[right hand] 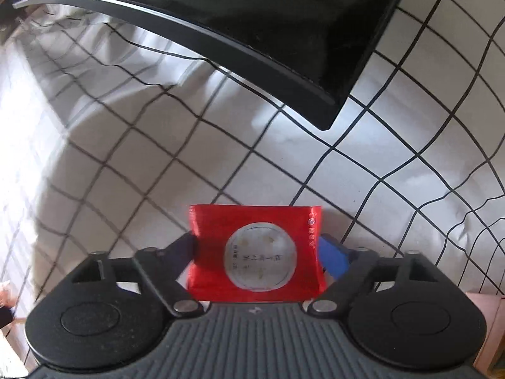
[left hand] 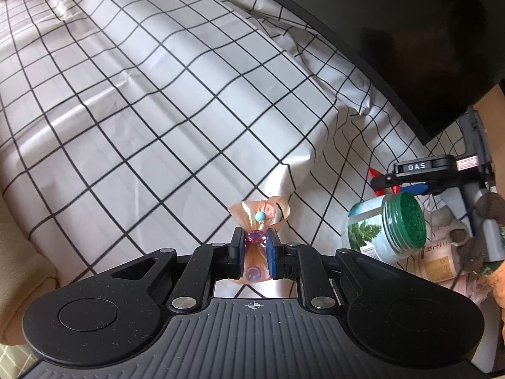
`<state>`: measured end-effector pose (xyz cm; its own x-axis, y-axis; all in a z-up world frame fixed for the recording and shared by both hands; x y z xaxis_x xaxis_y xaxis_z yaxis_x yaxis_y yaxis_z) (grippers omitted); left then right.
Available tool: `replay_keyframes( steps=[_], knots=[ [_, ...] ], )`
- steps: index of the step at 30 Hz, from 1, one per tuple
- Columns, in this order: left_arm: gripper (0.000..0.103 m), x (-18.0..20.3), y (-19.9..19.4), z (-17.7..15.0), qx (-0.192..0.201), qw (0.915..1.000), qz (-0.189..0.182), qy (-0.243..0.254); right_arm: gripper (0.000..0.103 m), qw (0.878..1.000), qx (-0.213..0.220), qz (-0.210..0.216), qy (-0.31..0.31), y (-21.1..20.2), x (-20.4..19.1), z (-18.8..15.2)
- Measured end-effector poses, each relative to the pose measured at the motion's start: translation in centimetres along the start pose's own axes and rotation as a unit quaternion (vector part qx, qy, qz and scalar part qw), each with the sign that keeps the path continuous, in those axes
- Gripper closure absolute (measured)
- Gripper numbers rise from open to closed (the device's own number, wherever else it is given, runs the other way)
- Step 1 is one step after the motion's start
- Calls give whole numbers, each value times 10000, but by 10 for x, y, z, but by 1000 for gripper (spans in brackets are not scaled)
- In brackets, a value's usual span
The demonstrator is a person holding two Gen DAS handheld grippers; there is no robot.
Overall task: Organize soft objects
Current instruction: 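Lift the red packet with the right tool while the left tool holds the bow clip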
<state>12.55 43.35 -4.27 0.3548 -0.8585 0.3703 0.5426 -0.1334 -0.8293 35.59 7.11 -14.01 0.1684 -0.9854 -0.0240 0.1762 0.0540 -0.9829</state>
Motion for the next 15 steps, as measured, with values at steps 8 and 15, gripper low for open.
replay_keyframes(
  steps=[8, 15],
  knots=[
    [87, 20, 3, -6, -60, 9998, -129, 144, 88, 9999, -68, 146, 26, -16, 0, -20],
    [87, 27, 5, -1, -78, 9994, -302, 176, 21, 9741, 58, 257, 2246, -28, 32, -31]
  ],
)
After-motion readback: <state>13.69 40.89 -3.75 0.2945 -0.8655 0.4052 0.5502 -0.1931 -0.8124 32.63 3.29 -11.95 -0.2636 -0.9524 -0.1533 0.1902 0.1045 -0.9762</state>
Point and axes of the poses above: each gripper's, at about its wrist camera, not at the fingertips, and y roughly the way its jaws point, x to its right, z to its top, the point moved 9 cm from there along y, roughly the way its jaws point, and after that the axes turned 5 degrees about z, right-handed, at the moved point
